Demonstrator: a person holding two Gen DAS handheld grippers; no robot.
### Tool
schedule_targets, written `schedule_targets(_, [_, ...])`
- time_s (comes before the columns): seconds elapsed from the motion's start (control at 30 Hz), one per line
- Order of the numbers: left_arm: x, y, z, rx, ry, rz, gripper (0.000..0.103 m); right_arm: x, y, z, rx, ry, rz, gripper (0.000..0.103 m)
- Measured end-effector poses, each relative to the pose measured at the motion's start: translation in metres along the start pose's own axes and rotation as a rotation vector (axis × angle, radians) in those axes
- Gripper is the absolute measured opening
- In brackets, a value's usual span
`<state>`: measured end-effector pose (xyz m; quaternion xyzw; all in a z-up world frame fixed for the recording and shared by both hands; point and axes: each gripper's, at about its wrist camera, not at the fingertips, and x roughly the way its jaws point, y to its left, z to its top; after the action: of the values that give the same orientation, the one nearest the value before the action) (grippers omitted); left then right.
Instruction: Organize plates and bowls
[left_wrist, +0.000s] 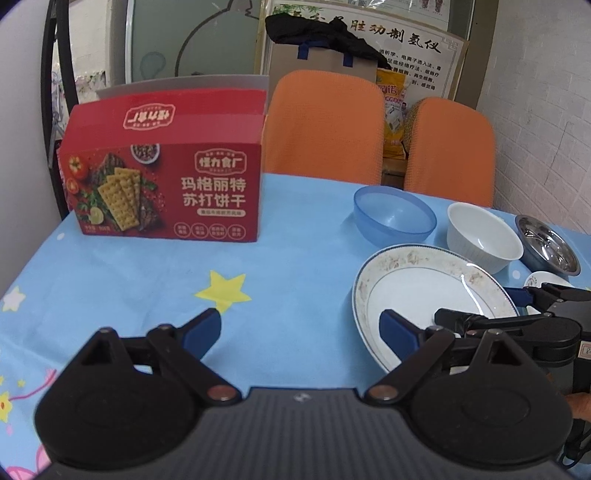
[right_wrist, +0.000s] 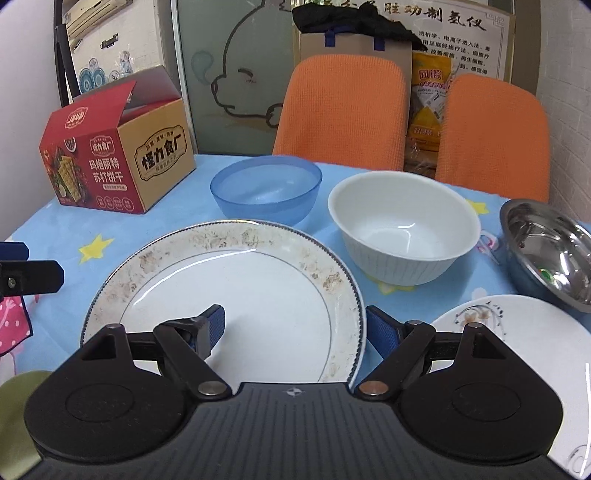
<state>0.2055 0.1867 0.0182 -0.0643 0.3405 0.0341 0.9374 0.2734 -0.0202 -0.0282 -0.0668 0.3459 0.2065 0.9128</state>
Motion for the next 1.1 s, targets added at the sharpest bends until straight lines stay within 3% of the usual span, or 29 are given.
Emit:
schedule_targets(0.3, [0.015,-0.001,0.003,0.004,0.027,0.014,0.092,0.008,0.01,0.007,-0.012,-0.015,0.025,0.103])
schedule_targets(0.47, [0.035,-0.011,0.006,-0.006,0.081,-0.042,0.092,-0.001,0.006,0.0,-0.002,-0.009,0.038,0.103])
schedule_targets(0.63, [0.057,-0.021,0.007,0.012,0.148,-0.062,0.069,0.0,0.009,-0.007,-0.011,-0.006,0.044,0.103])
schedule_targets(0.87, [0.059,-0.029,0.005,0.048,0.13,-0.038,0.064,-0.001,0.011,-0.012,-0.019,-0.041,0.061,0.103])
schedule_targets(1.0, [0.057,-0.034,0.006,0.059,0.124,-0.079,0.042,-0.005,0.013,-0.015,-0.011,-0.047,0.054,0.103])
schedule_targets(1.1, [0.057,-0.036,0.004,0.062,0.113,-0.078,0.039,-0.005,0.013,-0.016,-0.017,-0.057,0.04,0.103])
